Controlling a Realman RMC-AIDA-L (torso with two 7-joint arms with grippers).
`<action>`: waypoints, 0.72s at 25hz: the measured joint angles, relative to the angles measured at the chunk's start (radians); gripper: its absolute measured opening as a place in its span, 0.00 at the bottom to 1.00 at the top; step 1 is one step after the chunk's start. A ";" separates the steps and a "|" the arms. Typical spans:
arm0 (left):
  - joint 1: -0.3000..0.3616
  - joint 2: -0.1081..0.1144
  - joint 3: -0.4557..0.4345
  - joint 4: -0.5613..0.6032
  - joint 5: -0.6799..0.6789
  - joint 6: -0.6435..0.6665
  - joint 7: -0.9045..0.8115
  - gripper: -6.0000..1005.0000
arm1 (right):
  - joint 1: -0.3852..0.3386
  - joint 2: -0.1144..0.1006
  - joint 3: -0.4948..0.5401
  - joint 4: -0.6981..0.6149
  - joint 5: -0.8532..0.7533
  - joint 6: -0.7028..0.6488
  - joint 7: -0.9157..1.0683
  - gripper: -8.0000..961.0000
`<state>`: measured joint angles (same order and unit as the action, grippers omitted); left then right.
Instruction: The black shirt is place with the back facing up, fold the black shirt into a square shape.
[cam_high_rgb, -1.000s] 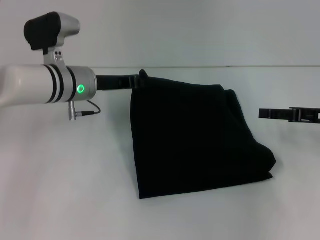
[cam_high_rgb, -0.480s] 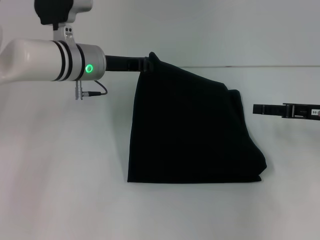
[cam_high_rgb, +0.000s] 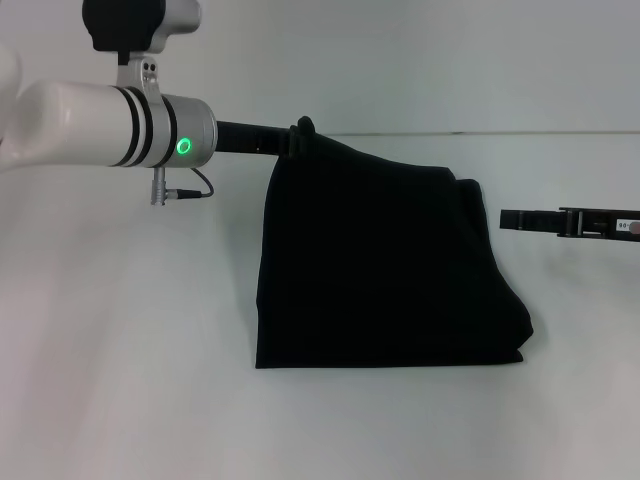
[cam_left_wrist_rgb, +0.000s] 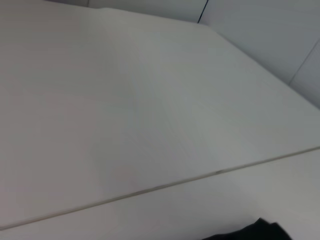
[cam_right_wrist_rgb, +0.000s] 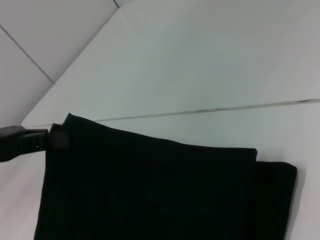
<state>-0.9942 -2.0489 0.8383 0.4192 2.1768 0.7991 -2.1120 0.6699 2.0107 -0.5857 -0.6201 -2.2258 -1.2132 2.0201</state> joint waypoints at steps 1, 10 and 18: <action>-0.001 -0.001 0.003 0.001 0.007 -0.004 -0.001 0.02 | 0.000 0.000 0.000 0.000 0.000 0.000 0.000 0.79; -0.011 -0.001 0.012 0.004 0.017 -0.012 -0.006 0.02 | 0.001 0.004 0.002 0.000 0.000 -0.001 0.000 0.79; -0.019 0.002 0.012 0.016 0.007 -0.004 -0.006 0.03 | 0.008 0.008 0.000 0.000 0.000 -0.001 0.000 0.79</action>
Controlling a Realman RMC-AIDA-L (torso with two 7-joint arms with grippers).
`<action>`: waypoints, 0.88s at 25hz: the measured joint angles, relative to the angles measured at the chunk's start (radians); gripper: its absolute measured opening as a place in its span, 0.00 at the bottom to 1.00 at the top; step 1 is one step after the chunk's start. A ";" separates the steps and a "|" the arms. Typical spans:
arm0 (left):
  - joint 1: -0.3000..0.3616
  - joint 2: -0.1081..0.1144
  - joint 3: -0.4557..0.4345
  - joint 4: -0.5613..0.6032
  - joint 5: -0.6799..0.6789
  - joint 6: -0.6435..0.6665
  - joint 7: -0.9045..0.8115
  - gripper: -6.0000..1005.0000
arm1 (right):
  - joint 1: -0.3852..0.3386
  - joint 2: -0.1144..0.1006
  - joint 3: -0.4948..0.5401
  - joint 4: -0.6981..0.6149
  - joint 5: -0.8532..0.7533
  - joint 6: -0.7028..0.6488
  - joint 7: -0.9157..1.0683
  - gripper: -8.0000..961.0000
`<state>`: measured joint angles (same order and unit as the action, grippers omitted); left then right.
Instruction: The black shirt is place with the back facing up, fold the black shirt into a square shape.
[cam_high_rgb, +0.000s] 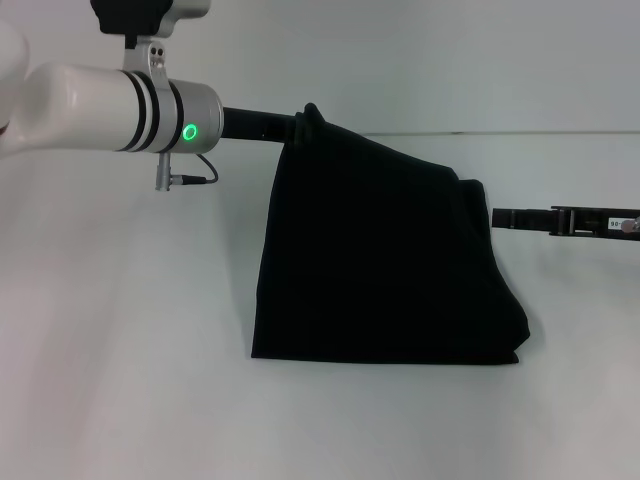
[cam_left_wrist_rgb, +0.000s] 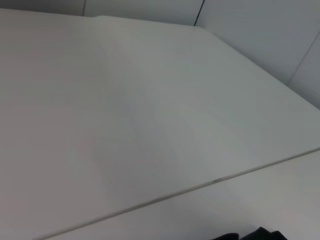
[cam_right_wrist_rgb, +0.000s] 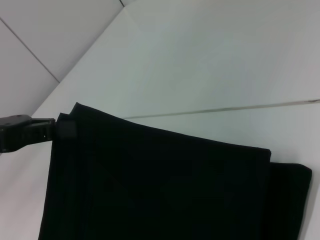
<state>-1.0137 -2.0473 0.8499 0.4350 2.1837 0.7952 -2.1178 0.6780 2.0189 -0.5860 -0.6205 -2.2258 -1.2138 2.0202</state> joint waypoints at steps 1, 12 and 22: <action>-0.003 0.001 0.000 0.000 0.000 0.000 0.000 0.03 | 0.001 0.000 0.000 0.000 0.000 0.000 0.000 0.79; -0.005 -0.002 0.000 0.001 0.006 -0.006 0.001 0.03 | 0.007 0.000 -0.002 -0.001 0.000 0.000 0.000 0.79; -0.001 -0.005 -0.001 0.002 0.010 -0.018 0.010 0.07 | 0.008 0.000 -0.005 -0.003 0.000 0.000 0.000 0.79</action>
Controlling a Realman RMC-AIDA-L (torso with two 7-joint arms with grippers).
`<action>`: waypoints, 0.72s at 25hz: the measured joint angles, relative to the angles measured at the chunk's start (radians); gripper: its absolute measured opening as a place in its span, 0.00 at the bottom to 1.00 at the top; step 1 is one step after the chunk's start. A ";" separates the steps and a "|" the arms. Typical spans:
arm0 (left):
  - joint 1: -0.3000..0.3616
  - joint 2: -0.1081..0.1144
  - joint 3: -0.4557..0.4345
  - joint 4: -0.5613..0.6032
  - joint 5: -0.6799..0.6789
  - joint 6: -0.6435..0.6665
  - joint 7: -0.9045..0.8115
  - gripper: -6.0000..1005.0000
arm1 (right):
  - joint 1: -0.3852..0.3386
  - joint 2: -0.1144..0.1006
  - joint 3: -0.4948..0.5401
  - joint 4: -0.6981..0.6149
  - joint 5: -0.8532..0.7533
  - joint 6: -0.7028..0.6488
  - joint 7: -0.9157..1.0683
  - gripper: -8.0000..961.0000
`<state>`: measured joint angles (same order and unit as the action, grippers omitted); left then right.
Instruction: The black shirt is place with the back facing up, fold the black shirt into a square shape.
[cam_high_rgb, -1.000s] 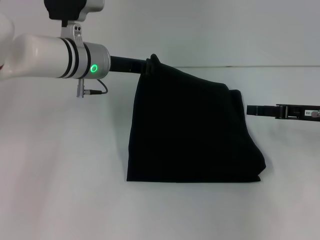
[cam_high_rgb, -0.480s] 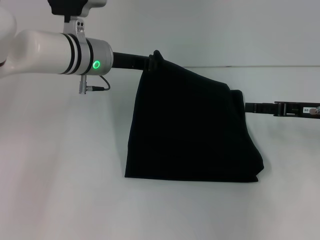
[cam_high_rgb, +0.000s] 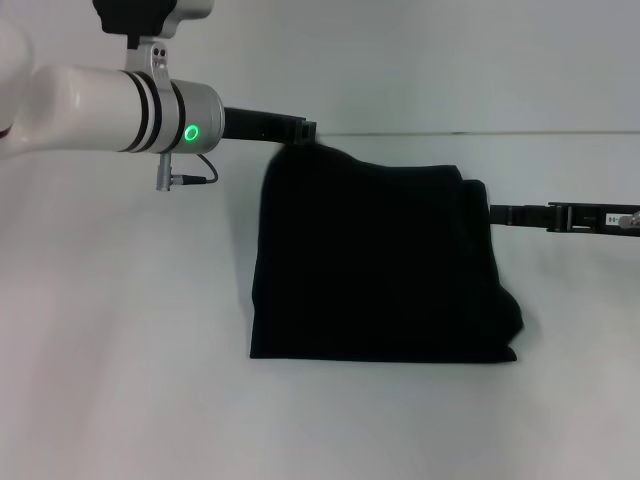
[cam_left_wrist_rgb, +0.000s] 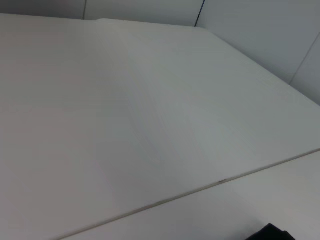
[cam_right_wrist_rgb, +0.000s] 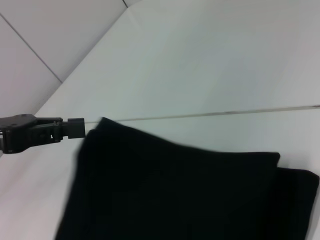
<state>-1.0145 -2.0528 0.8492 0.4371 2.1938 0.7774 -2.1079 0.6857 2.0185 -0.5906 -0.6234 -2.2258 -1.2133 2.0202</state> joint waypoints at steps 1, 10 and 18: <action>0.001 0.003 0.001 0.002 0.004 -0.011 -0.001 0.10 | 0.000 0.000 0.000 -0.001 0.000 0.000 0.000 0.79; 0.091 0.011 -0.005 0.147 0.004 0.060 -0.020 0.36 | 0.000 -0.011 0.010 -0.008 0.008 0.006 0.000 0.79; 0.272 -0.053 -0.007 0.426 -0.035 0.414 0.015 0.71 | -0.016 -0.033 0.011 -0.012 0.103 -0.036 -0.074 0.80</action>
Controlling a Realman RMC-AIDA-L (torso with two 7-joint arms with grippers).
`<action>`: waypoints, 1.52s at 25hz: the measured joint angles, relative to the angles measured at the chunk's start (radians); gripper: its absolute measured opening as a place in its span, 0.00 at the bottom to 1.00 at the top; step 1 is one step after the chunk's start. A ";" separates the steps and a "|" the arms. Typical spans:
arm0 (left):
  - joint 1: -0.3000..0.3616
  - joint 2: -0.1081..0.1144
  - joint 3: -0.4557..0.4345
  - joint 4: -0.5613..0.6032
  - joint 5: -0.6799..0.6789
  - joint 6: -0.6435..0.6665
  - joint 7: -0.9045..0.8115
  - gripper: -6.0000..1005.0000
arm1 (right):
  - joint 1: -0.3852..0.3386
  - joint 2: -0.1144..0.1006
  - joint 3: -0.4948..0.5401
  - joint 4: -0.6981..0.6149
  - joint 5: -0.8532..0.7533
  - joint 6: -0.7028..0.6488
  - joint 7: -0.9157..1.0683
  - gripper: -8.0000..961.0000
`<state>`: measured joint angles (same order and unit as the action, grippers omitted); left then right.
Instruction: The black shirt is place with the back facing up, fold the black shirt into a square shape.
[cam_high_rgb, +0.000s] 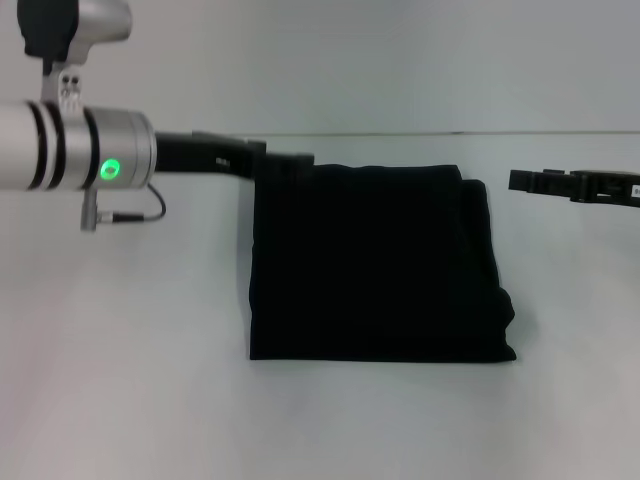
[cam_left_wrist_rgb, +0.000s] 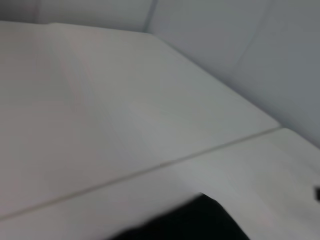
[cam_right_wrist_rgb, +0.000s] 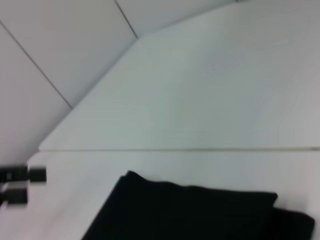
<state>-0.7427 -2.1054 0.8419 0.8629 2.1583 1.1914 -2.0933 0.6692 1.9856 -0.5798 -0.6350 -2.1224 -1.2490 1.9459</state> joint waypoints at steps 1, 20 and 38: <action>0.029 -0.012 0.000 0.025 -0.014 0.037 0.018 0.75 | -0.005 -0.002 0.000 0.000 0.014 -0.005 -0.012 0.80; 0.088 -0.041 -0.020 -0.037 -0.147 0.186 0.408 0.92 | -0.040 -0.006 0.026 0.000 0.121 -0.086 -0.296 0.80; 0.086 -0.046 -0.005 -0.141 -0.140 0.090 0.666 0.92 | -0.047 0.020 -0.103 -0.023 0.112 -0.091 -0.429 0.87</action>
<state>-0.6564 -2.1513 0.8364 0.7222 2.0181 1.2812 -1.4276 0.6223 2.0059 -0.6825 -0.6585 -2.0106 -1.3402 1.5171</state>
